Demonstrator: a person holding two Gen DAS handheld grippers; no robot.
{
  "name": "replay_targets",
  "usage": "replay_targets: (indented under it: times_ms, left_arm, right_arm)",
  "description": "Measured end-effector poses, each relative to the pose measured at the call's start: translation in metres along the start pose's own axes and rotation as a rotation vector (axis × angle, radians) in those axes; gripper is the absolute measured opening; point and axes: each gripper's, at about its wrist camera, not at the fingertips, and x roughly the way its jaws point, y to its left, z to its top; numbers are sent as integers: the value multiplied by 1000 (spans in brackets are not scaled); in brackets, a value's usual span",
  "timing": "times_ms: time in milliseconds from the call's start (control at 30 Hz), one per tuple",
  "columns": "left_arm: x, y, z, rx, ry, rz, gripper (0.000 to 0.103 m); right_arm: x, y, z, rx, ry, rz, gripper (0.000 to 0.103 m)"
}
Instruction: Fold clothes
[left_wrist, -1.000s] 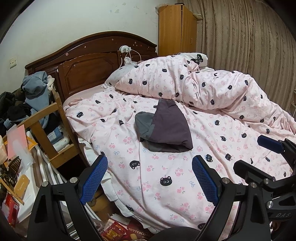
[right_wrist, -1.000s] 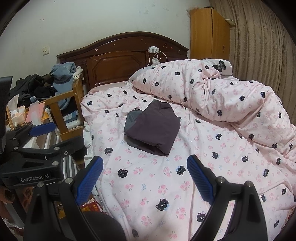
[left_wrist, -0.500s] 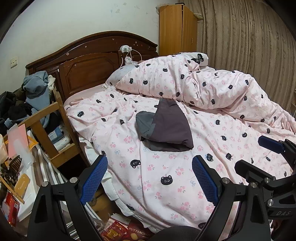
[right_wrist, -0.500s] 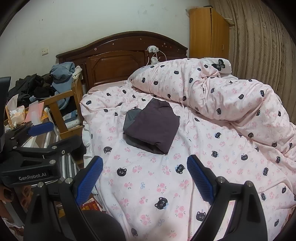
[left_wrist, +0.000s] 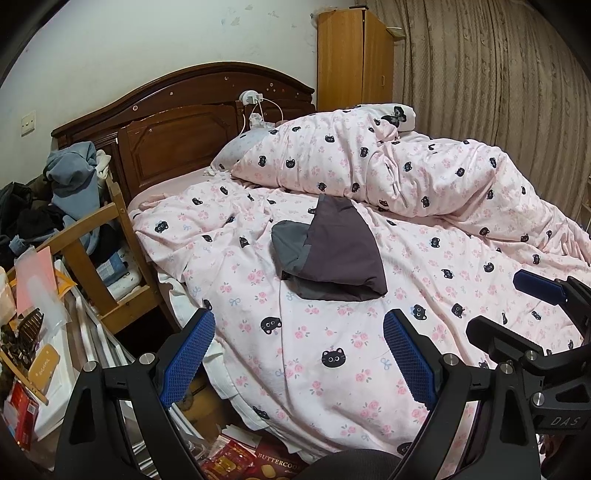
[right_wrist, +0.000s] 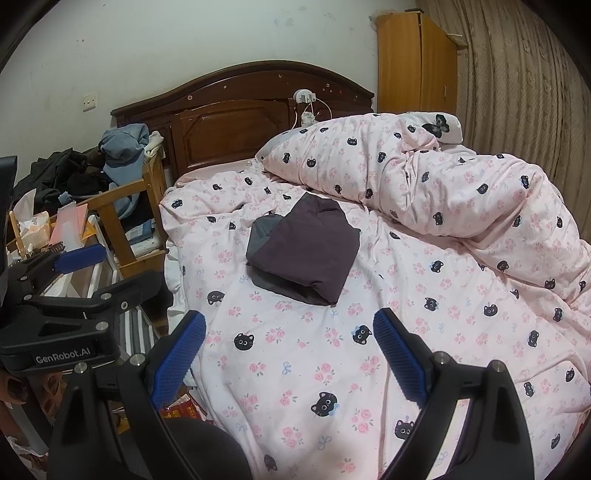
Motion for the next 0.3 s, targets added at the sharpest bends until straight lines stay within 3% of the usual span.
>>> replay_targets:
  times_ms: [300]
  left_arm:
    - [-1, 1, -1, 2, -6, 2, 90]
  right_arm:
    - [2, 1, -2, 3, 4, 5, 94]
